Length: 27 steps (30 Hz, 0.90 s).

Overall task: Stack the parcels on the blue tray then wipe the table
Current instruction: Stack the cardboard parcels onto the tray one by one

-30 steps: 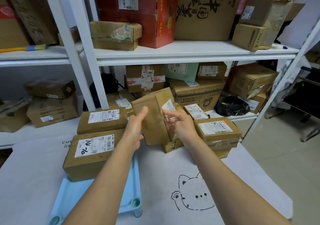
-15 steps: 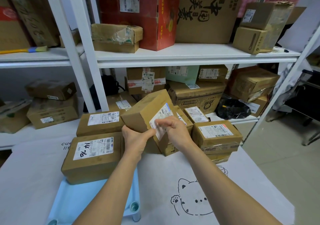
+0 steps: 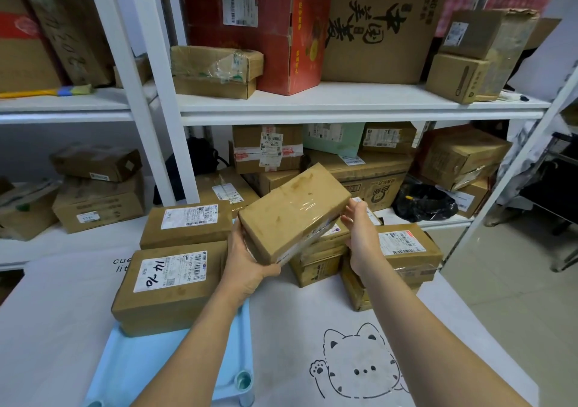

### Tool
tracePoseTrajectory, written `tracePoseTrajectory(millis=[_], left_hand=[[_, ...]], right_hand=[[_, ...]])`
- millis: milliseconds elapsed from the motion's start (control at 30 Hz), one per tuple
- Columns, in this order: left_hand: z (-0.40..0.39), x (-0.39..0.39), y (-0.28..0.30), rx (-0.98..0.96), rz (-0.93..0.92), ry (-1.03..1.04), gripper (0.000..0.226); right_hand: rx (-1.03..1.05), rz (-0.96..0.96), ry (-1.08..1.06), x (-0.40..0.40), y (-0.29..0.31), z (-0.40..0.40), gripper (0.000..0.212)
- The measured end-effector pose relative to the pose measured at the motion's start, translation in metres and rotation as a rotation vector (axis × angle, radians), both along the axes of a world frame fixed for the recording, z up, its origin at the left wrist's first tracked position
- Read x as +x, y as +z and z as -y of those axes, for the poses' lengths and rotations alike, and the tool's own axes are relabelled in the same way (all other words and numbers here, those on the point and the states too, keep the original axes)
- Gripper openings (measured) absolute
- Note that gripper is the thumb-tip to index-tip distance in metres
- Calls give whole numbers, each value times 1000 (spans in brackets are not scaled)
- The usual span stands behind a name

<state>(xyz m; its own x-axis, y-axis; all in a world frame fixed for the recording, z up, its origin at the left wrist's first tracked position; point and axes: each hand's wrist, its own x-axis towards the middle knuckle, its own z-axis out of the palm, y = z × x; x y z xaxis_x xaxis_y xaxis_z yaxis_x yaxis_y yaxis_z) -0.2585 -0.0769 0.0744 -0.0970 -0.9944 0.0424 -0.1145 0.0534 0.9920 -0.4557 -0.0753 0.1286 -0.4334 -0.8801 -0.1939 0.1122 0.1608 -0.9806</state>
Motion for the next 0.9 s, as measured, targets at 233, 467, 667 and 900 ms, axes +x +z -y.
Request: tracePoseTrajectory(millis=[233,467,667,900], left_hand=[[9,-2,9,69,-144,-21,113],[16,4,16,289,-433,37,73],[17,4,18,434,-580,43,30],[18,7,4,566,-813,61,31]], right_hand=[[-54,-8,3,-5,10,-1,47],[-39,100,-36,-12,9,2,27],[-64,358,-4,-12,8,1,17],[-36,253,52,-7,15,-2,22]])
